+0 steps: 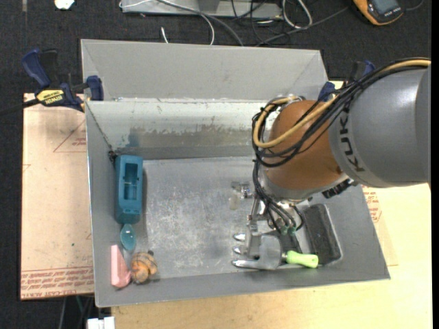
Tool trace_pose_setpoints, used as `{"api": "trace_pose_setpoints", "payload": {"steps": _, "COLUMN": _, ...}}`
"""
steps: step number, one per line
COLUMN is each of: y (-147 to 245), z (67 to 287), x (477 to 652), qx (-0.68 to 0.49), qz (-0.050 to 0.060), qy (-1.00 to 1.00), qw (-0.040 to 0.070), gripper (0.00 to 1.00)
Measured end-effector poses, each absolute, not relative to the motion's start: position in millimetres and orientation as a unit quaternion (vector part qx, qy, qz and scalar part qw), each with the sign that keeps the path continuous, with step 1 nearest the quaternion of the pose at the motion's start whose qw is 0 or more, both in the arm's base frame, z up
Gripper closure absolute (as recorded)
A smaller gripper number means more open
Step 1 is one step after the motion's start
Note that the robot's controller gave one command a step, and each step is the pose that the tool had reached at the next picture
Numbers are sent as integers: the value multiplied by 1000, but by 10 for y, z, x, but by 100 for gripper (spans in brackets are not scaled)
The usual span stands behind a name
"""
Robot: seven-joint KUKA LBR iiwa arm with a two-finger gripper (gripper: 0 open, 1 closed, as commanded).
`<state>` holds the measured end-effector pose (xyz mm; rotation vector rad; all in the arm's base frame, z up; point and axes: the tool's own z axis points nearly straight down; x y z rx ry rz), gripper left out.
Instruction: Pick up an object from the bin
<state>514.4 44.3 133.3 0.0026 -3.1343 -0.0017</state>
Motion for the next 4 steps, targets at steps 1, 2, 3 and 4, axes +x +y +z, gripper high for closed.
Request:
{"api": "trace_pose_setpoints", "payload": {"steps": 1, "y": 442, "z": 1377, "x": 5160, "qx": 0, "qz": -1, "qy": -1000, "qw": 0, "gripper": 0}}
{"api": "trace_pose_setpoints", "payload": {"steps": 2, "y": -175, "z": 1349, "x": 5109, "qx": -10, "qz": -1, "qy": -1000, "qw": 1, "gripper": 0}}
{"api": "trace_pose_setpoints", "payload": {"steps": 3, "y": -407, "z": 1126, "x": 4786, "qx": -11, "qz": -2, "qy": -1000, "qw": 1, "gripper": 0}}
{"api": "trace_pose_setpoints", "payload": {"steps": 4, "y": -604, "z": 716, "x": 4849, "qx": 1, "qz": -1, "qy": -1000, "qw": -6, "gripper": 0}}
